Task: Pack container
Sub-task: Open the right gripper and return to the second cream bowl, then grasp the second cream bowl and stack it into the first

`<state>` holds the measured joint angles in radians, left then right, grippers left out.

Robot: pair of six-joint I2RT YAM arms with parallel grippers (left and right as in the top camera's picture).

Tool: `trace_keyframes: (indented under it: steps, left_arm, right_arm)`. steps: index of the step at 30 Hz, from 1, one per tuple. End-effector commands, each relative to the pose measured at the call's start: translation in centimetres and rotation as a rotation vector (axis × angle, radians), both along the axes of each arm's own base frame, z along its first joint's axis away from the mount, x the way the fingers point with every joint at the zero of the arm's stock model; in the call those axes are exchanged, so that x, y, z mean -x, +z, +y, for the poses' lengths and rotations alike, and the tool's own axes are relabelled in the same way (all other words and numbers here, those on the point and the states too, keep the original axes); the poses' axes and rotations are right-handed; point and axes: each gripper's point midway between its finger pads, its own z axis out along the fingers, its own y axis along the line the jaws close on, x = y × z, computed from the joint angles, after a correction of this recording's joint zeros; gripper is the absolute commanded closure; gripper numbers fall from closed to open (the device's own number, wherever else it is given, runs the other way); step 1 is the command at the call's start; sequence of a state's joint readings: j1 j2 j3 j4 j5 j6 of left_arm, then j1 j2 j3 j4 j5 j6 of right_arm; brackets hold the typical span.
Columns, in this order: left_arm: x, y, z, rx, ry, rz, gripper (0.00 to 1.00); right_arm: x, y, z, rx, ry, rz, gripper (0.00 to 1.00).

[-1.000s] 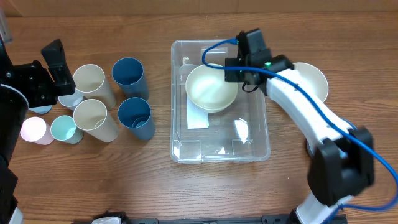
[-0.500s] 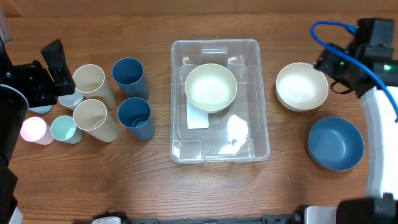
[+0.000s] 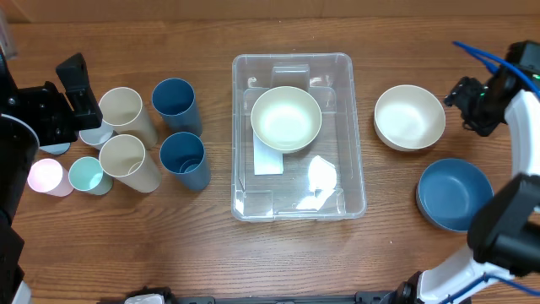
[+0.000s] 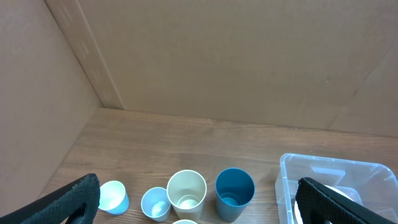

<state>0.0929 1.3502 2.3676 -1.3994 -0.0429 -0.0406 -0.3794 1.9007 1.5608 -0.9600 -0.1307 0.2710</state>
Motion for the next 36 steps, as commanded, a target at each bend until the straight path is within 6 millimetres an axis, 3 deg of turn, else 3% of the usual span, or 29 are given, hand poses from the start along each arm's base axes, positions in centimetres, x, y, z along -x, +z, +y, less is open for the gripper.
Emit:
trace_keyframes:
  steps: [1, 3, 4, 8, 10, 12, 16, 17, 19, 22, 24, 26, 27, 29, 33, 36]
  left_arm:
    - [-0.1, 0.2, 0.2, -0.030, 0.000, -0.004, 0.00]
    - [-0.1, 0.2, 0.2, -0.030, 0.000, -0.004, 0.00]
    - [-0.1, 0.2, 0.2, -0.030, 0.000, -0.004, 0.00]
    - [-0.1, 0.2, 0.2, -0.030, 0.000, -0.004, 0.00]
    - [-0.1, 0.2, 0.2, -0.030, 0.000, -0.004, 0.00]
    - [-0.1, 0.2, 0.2, -0.030, 0.000, -0.004, 0.00]
    - [-0.1, 0.2, 0.2, -0.029, 0.000, -0.004, 0.00]
    - [-0.1, 0.2, 0.2, -0.029, 0.000, -0.004, 0.00]
    - [-0.1, 0.2, 0.2, -0.029, 0.000, -0.004, 0.00]
    - [-0.1, 0.2, 0.2, -0.030, 0.000, -0.004, 0.00]
    - [-0.1, 0.2, 0.2, -0.030, 0.000, -0.004, 0.00]
    - [-0.1, 0.2, 0.2, -0.030, 0.000, -0.004, 0.00]
    - [-0.1, 0.2, 0.2, -0.030, 0.000, -0.004, 0.00]
    - [-0.1, 0.2, 0.2, -0.029, 0.000, -0.004, 0.00]
    - [-0.1, 0.2, 0.2, -0.030, 0.000, -0.004, 0.00]
    - [-0.1, 0.2, 0.2, -0.030, 0.000, -0.004, 0.00]
  right_arm:
    - [-0.1, -4.1, 0.0, -0.033, 0.005, 0.075, 0.27]
    - [-0.2, -5.7, -0.1, -0.044, 0.006, 0.100, 0.27]
    - [-0.3, -6.5, -0.1, -0.049, 0.006, 0.111, 0.33]
    - [-0.8, -7.3, -0.2, -0.051, 0.007, 0.104, 0.76]
    - [-1.4, -6.7, 0.0, -0.062, 0.012, 0.074, 0.91]
    - [-1.6, -6.1, -0.1, -0.064, -0.010, 0.062, 0.96]
    - [-1.7, -2.6, -0.2, -0.051, -0.037, 0.006, 0.96]
    - [-1.8, -1.2, -0.1, -0.047, -0.048, -0.017, 0.96]
    - [-1.8, 3.6, 0.8, -0.031, -0.051, -0.100, 0.96]
    - [-0.9, 11.1, 5.1, -0.020, 0.041, -0.241, 0.96]
    - [0.7, 15.5, 9.8, -0.003, 0.145, -0.324, 0.96]
    - [2.1, 18.0, 14.3, 0.022, 0.249, -0.374, 0.96]
    - [2.9, 18.8, 17.5, 0.032, 0.329, -0.388, 0.96]
    - [3.7, 18.6, 21.3, 0.022, 0.425, -0.380, 0.96]
    - [4.2, 15.4, 28.1, -0.025, 0.563, -0.309, 0.96]
    - [3.1, 11.2, 30.4, 0.019, 0.581, -0.231, 0.96]
